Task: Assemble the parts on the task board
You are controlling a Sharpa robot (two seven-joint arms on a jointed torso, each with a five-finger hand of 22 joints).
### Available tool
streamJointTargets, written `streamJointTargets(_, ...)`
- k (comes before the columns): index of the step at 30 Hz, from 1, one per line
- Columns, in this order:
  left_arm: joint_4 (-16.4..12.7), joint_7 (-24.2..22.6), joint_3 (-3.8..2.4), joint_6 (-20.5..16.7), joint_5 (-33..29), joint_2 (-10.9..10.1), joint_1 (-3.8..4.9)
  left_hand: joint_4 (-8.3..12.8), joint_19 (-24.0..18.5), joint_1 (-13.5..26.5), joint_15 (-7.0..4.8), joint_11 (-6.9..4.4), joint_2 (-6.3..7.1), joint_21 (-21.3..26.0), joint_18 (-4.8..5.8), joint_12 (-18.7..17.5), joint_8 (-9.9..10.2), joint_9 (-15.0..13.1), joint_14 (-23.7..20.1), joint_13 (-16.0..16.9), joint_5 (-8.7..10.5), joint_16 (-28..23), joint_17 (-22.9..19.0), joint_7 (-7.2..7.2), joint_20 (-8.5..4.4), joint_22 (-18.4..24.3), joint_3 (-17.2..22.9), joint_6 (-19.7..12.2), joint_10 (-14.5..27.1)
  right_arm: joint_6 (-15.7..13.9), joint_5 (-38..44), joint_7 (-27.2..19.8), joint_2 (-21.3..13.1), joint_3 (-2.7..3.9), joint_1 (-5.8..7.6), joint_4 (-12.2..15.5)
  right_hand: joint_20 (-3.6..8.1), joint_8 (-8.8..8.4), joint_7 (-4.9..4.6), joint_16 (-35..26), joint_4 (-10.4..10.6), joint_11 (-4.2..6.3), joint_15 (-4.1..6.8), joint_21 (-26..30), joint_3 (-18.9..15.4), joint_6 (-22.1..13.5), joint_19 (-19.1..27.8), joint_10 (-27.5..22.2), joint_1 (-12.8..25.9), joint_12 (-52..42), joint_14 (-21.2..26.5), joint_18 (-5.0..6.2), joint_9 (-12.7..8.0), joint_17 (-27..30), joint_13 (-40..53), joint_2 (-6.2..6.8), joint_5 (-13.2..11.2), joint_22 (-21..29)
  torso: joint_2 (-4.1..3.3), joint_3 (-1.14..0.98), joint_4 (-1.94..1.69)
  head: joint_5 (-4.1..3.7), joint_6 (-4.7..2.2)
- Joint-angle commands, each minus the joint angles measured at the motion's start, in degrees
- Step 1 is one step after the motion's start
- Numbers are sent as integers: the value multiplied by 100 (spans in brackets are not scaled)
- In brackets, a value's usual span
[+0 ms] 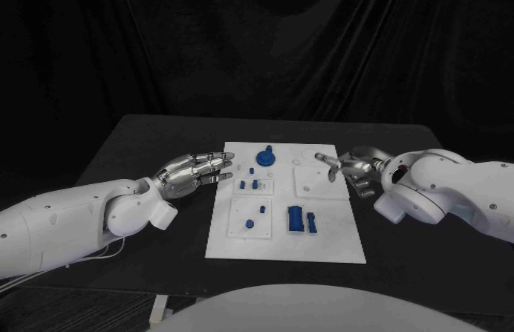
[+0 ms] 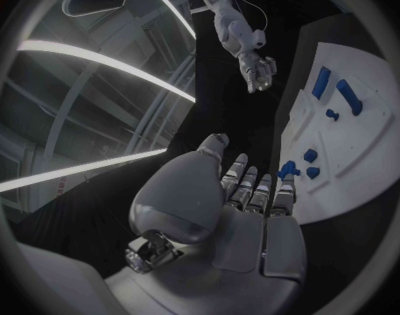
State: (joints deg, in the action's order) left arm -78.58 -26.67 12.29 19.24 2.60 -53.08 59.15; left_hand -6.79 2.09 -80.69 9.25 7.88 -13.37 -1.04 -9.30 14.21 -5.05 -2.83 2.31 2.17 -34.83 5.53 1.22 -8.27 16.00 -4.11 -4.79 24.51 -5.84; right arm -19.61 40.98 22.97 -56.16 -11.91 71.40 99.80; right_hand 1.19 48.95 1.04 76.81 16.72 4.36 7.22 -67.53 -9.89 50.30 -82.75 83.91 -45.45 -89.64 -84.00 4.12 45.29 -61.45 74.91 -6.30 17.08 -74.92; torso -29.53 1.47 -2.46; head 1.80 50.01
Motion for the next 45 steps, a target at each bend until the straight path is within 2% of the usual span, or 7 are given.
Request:
streamJointTargets(1, -104, -756, -8, -350, -15, -49, -3, 0, 23, 23, 13, 9, 80, -41, -114, 62, -47, -10, 48, 11, -17, 37, 9, 6, 15, -16, -49, 75, -60, -1061, -1474, -2051, -10, 1, 122, 10, -29, -252, -16, -737, -33, 21, 23, 894, -223, 186, 314, 207, 147, 551, 178, 231, -198, 1106, 858, -311, -451, -486, -1, -1, 0, 2, -1)
streamJointTargets(7, -193, -1421, -9, -638, -15, -62, -1, -248, 49, 129, -122, -26, 145, -58, -122, 332, -147, -28, 102, 47, 136, 114, 18, 26, -91, -32, -218, 342, -309, -1399, -2612, -4019, 117, 0, 159, -212, -394, -1227, -346, -3645, 2, -356, -392, 4305, -1001, 488, 1462, -1826, 86, 4610, 1047, 612, -1059, 3733, -2946, -517, -707, 1271, 9, -2, -5, -80, -1)
streamJointTargets(13, -277, -2024, -8, -1041, 48, -35, -1, -945, -24, -59, -227, -55, 331, -19, -109, 433, -190, -28, 62, 51, 814, 98, 11, 58, -241, 70, -534, 475, -426, -791, -2894, -5185, 143, 0, -87, -405, -1406, -2848, -1017, -6146, -3, -1648, -1833, 6214, -876, -796, 4200, -4522, -761, 7266, 4211, 130, -2304, 5131, -5084, -4, -852, 3227, 53, -8, 21, -44, -1)
streamJointTargets(17, -294, -2376, -8, -1440, 408, -19, -2, -1002, -160, 362, -747, -724, 515, 66, -110, -301, 156, 60, -228, -41, 1973, -508, -110, 683, -625, 282, -1010, -459, 226, -496, -2877, -5807, 192, 0, -282, -536, -1582, -3985, 280, -7405, 19, -658, -1180, 6681, 47, -2518, 8121, -7191, -945, 8251, 7642, -63, -3380, 5951, -6323, 829, -803, 6951, 54, -10, 53, -1, -1)
streamJointTargets(24, -280, -2747, -8, -2017, 794, 47, -2, -1022, -206, 815, -1168, -1587, 1263, 101, -88, -760, 325, 98, -231, -104, 2477, -553, -122, 1346, -1045, 401, -514, -821, 539, -537, -2815, -6453, 286, -1, -554, -695, -1444, -4395, 906, -7630, 46, 84, -879, 6743, 90, -3434, 8266, -8084, -1254, 8530, 8329, 36, -3938, 6105, -6970, 1350, -749, 7416, 40, -12, 62, -3, -1)
streamJointTargets(41, -231, -2846, -7, -2212, 879, 134, -3, -1020, -209, 1038, -1215, -1701, 1458, 104, -70, -807, 328, 100, -231, -113, 2449, -553, -122, 1479, -1014, 411, -204, -847, 561, -373, -2729, -6600, 330, -1, -670, -770, -1352, -4435, 656, -7681, 43, -90, -797, 6753, 144, -3357, 8275, -8167, -1462, 8367, 8400, 148, -4129, 6145, -7112, 1218, -640, 7492, 46, -12, 54, -30, -1)
streamJointTargets(45, -244, -1181, -21, -2170, 789, 132, 2, -423, -209, 3554, -925, -1392, 1337, 104, 219, -1421, 505, 283, -231, -217, 2819, -553, -122, 1245, -1600, 411, 44, -1418, 584, -579, -2810, -6148, 362, 38, -673, -770, -621, -4895, -104, -7681, -994, -436, -722, 6753, 989, -4372, 8275, -8391, 2090, 8964, 8400, -412, -4529, 6145, -7491, 630, -1291, 7492, 38, -15, 66, -23, -35)
